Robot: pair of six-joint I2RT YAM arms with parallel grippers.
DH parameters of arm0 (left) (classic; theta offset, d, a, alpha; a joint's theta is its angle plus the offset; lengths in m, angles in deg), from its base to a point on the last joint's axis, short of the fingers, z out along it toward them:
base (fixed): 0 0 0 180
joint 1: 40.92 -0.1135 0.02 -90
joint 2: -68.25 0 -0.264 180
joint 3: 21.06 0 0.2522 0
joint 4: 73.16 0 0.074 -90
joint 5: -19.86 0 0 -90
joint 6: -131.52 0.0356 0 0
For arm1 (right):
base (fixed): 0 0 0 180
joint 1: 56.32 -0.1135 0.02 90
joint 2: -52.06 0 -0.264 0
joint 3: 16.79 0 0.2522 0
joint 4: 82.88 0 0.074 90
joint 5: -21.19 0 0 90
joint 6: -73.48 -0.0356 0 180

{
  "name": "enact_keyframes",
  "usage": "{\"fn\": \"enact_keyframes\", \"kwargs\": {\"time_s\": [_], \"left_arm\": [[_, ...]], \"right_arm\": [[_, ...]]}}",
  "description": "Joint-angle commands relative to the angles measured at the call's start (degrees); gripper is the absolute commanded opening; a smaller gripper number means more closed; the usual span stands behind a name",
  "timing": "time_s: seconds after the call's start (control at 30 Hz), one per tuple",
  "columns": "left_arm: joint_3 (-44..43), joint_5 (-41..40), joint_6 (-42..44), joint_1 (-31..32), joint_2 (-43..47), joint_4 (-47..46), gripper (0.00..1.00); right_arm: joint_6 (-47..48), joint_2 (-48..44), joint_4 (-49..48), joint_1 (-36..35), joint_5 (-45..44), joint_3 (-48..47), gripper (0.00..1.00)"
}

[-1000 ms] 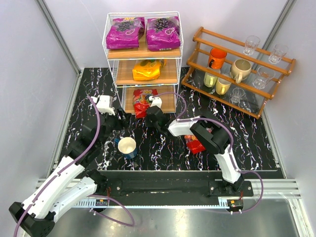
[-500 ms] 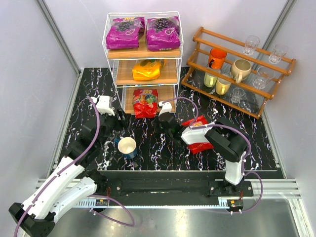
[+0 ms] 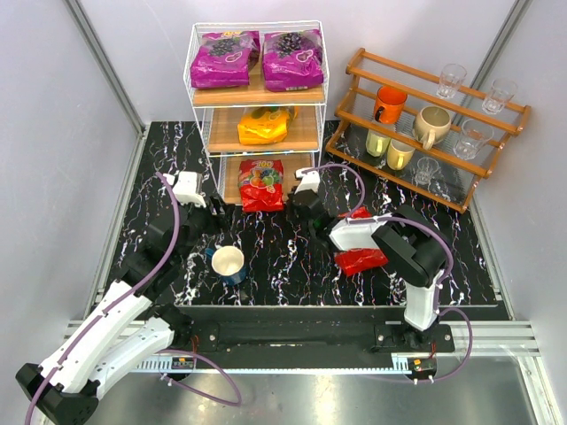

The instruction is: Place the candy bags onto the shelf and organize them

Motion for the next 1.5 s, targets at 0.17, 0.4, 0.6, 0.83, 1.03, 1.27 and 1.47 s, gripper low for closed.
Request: {"fn": "enact_keyframes", "kwargs": {"time_s": [0.17,0.4,0.6,0.83,1.03,1.27,1.47], "left_arm": [[-1.02,0.05,0.89,-0.65,-0.22,-2.34,0.70],[-1.29,0.14,1.76,-1.00,-0.13,-1.72,0.70],[-1.11,0.05,2.03,-1.62,0.31,-1.55,0.70],[-1.02,0.40,2.29,-2.24,0.14,-1.72,0.70],[-0.67,0.93,2.20,-2.59,0.22,-1.81,0.70],[-0.23,1.01,2.20,-2.94,0.66,-1.72,0.70],[-0.15,1.01,2.20,-3.20,0.92,-1.64,0.70]], "right_arm": [[5.23,3.92,-2.59,3.02,-3.32,-6.18,0.00],[6.73,10.59,-2.34,3.28,-1.12,-12.24,0.00],[4.71,14.56,1.27,3.37,0.55,-18.75,0.00],[2.34,16.58,3.55,3.46,2.13,-22.18,0.00],[0.23,18.43,6.98,3.46,2.14,-25.87,0.00],[-3.64,20.54,11.64,3.63,-0.06,-29.91,0.00],[-4.87,21.94,13.66,3.81,0.99,-32.20,0.00]]}}
